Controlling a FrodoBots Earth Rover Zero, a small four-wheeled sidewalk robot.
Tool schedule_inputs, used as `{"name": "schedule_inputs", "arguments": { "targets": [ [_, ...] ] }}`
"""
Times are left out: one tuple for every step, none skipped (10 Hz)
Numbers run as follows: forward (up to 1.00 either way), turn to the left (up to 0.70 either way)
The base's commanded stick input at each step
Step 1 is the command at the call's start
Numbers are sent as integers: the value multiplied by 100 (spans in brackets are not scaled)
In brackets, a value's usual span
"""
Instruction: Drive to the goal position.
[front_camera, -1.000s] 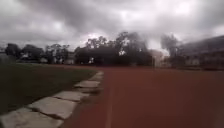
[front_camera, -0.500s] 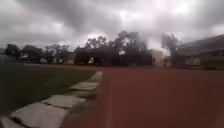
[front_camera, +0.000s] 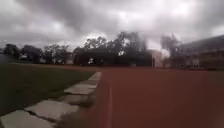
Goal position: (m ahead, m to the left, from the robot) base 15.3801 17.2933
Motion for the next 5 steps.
{"name": "schedule_inputs", "arguments": {
  "targets": [
    [70,-13],
    [70,-35],
    [70,-35],
    [70,0],
    [70,0]
  ]
}}
